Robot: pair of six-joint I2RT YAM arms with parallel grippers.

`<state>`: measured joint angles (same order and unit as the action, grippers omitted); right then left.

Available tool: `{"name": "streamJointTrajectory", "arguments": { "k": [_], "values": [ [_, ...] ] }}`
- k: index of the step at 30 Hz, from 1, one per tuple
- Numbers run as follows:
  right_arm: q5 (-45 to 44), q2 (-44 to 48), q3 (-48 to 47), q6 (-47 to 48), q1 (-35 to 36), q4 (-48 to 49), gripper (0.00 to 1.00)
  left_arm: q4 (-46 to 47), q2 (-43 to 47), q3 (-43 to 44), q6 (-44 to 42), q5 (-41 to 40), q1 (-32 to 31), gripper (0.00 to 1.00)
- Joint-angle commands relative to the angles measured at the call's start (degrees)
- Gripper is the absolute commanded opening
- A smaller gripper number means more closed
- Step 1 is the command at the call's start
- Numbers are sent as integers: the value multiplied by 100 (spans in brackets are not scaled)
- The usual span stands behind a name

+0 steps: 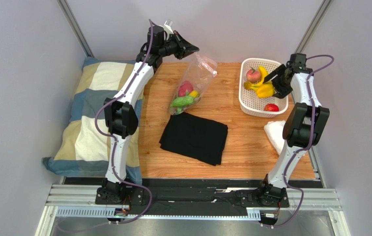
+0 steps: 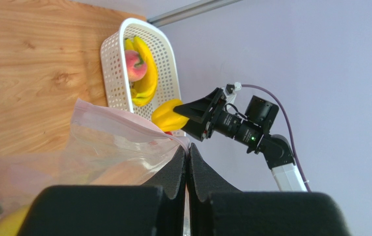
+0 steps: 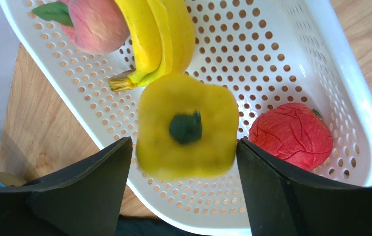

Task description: Open the zip-top bag and remove the fake food

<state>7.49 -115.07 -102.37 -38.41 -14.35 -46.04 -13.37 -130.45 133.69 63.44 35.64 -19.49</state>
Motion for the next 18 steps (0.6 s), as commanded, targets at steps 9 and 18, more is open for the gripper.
{"name": "streamJointTrajectory", "arguments": {
  "k": [9, 18],
  "values": [
    [-72, 440, -713, 720, 238, -801, 98, 1038, -262, 369, 468, 136, 33, 0],
    [815, -172, -3188, 1222, 1924, -880, 57, 853, -50, -89, 292, 374, -11, 0]
  ]
}}
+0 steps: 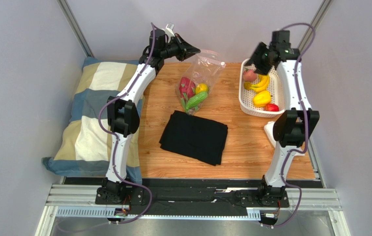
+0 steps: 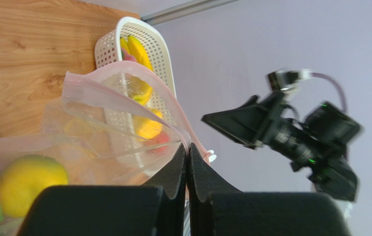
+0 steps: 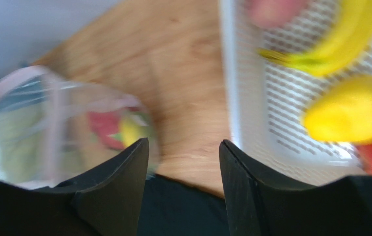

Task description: Open the zip-top bag and remove the fake food

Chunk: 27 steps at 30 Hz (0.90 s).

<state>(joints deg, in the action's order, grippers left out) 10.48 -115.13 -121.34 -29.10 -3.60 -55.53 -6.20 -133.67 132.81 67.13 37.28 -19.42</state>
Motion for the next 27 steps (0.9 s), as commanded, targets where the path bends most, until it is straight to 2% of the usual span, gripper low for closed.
{"name": "streamJointTrajectory", "arguments": {
  "k": [1, 3, 4, 6, 12, 13, 19, 27],
  "values": [
    [551, -255, -1565, 248, 965, 68, 56, 145, 271, 8, -69, 218, -27, 0],
    [717, -439, -2049, 212, 1228, 182, 50, 145, 236, 51, -69, 262, -62, 0],
    [779, -562, -2130, 203, 1299, 287, 42, 145, 218, 104, -60, 289, -79, 0],
    [954, -642, -2183, 151, 1431, 393, 37, 110, 148, 183, -51, 359, -141, 0],
    [947, -730, -2069, 265, 1546, 508, 21, 31, 104, 359, -86, 465, -404, 0],
    [956, -739, -2043, 282, 1546, 482, 14, 13, 121, 351, -121, 491, -431, 0],
    [947, -730, -1815, 396, 1537, 201, 1, -127, 174, 385, -262, 552, -659, 0],
    [1491, -827, -947, 274, 1537, -46, 0, -189, 209, 351, -315, 474, -774, 0]
  ]
}}
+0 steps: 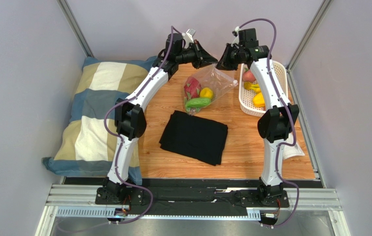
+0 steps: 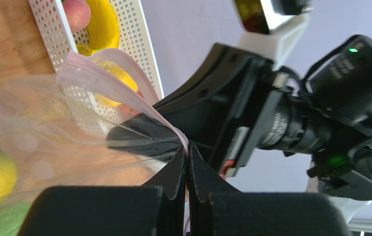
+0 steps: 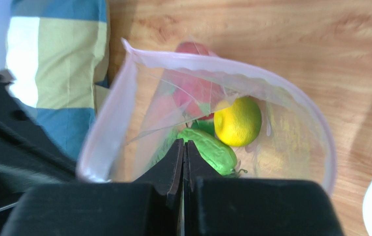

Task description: Open the zip-top bag and remove the fake food

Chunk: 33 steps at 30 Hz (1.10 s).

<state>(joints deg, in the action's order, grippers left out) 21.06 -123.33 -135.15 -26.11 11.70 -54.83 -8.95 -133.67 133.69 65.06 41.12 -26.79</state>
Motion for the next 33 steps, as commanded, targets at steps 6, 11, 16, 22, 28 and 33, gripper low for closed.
{"name": "streamJointTrajectory", "arguments": {
  "k": [6, 11, 16, 22, 28, 33],
  "values": [
    [575, -138, 1017, -175, 42, 280, 9, 148, 218, 175, -72, 10, -55, 0],
    [531, -499, 807, -272, 139, 280, 25, 166, 139, 175, -19, -25, -55, 0],
    [259, -649, 955, -202, 218, 113, 35, 192, 78, 175, 33, -34, -20, 0],
    [-101, -877, 1052, -44, 227, -72, 48, 280, -37, 158, 156, -25, 24, 0],
    [-278, -1026, 1289, 71, 227, -98, 65, 516, -116, -114, 332, 18, 24, 0],
    [-172, -1290, 1386, 62, 227, 33, 68, 596, -133, -282, 367, 18, 24, 0]
  ]
}}
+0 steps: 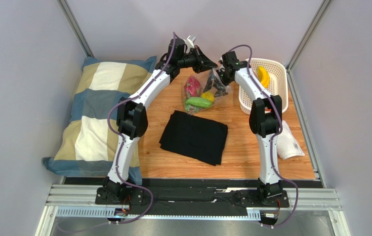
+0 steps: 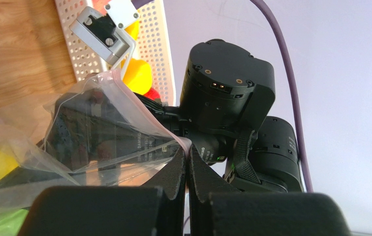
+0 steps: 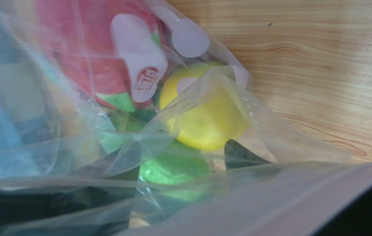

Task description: Open the zip-top bag and remove the fake food

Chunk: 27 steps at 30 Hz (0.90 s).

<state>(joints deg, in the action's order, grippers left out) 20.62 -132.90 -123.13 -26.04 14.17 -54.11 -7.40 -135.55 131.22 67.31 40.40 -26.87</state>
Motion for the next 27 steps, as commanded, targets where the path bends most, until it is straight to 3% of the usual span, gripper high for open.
{"name": "streamJointTrajectory", "arguments": {
  "k": [1, 5, 12, 17, 19, 23, 26, 27],
  "values": [
    [-111, -359, 210, 47, -20, 40, 68, 450, 55, -78, 134, 99, 33, 0],
    [-128, -473, 307, 29, -20, 137, 69, 397, 107, -228, 54, 108, 24, 0],
    [38, -623, 483, -67, -29, 691, 81, 344, 90, -334, 19, 91, 24, 0],
    [205, -728, 536, -304, -38, 1121, 78, 204, 90, -325, -60, 99, 24, 0],
    [249, -676, 579, -323, -46, 1183, 64, 143, 107, -325, -130, 91, 33, 0],
    [162, -237, 694, -226, -46, 1157, 49, 116, 116, -316, -174, 117, 68, 0],
    [92, 167, 449, -86, -99, 754, 31, 28, 160, -351, -200, 135, 147, 0],
    [22, 316, 387, 19, -99, 570, 19, 19, 186, -386, -227, 143, 165, 0]
  ]
}}
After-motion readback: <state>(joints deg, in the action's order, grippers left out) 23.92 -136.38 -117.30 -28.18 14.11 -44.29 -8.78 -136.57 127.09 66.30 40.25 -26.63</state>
